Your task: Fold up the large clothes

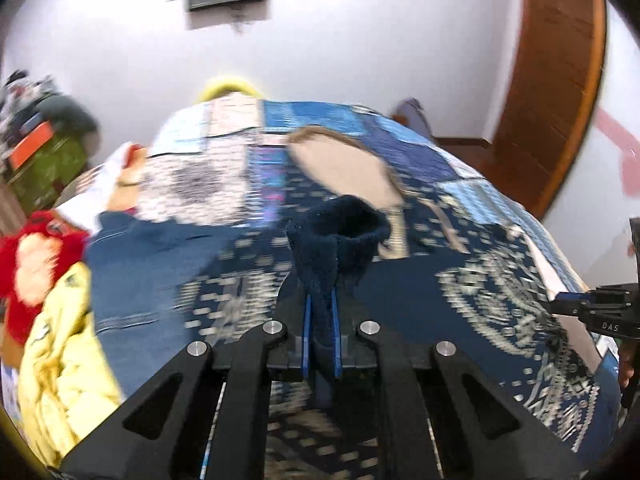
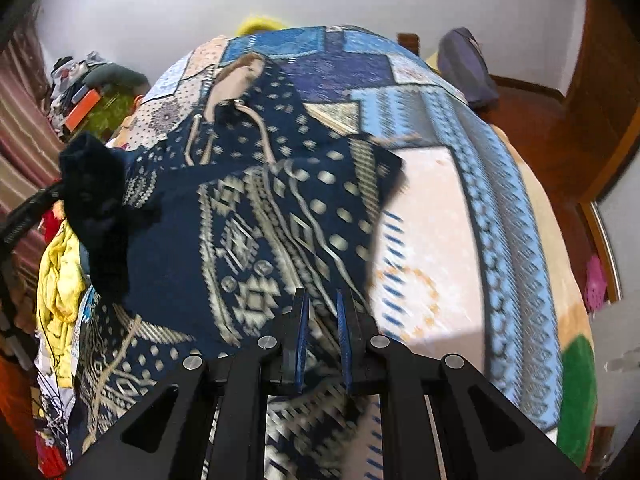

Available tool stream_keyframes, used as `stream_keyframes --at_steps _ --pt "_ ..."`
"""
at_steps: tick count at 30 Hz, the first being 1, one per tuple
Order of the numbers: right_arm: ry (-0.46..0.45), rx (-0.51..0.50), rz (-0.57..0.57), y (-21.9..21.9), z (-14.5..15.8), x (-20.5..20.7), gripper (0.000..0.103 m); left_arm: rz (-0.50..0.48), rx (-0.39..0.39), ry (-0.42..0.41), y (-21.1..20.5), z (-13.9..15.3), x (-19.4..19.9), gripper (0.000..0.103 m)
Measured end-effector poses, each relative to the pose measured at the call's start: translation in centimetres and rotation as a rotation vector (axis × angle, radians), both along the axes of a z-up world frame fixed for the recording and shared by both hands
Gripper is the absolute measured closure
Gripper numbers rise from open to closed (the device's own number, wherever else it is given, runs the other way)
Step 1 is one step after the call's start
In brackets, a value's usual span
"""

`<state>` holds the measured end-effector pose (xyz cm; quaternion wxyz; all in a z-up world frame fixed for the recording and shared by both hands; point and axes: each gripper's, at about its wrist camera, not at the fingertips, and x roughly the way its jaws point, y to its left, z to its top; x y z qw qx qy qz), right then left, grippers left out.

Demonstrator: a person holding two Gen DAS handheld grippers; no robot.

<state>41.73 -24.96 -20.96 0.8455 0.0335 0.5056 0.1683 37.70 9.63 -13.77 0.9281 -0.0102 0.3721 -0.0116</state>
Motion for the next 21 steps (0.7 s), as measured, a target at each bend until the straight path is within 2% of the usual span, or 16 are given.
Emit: stream_keyframes --at_steps 5,8,13,15,19,21 --pt "0.005 -0.016 0.047 2.8 -0.2 0.9 0.093 0.094 -0.03 0.071 5.8 -2.4 -1.4 0.095" --pt "0.019 -0.044 0.078 4.4 -0.8 1.0 0.093 0.139 -0.019 0.153 8.2 -5.4 -2.1 0.093" --pt "0.055 -0.111 0.102 6.2 -2.7 1.3 0.093 0.194 0.012 0.263 10.8 -10.0 -3.6 0.073" --pt "0.04 -0.136 0.118 6.5 -3.0 1.3 0.093 0.203 0.022 0.28 11.4 -11.0 -4.3 0.062" --pt "0.03 -0.16 0.14 6.6 -3.0 1.2 0.093 0.216 0.074 0.304 12.0 -12.0 -5.7 0.058" --pt "0.022 -0.211 0.138 6.4 -3.1 1.1 0.093 0.211 0.087 0.305 12.1 -12.1 -6.3 0.05"
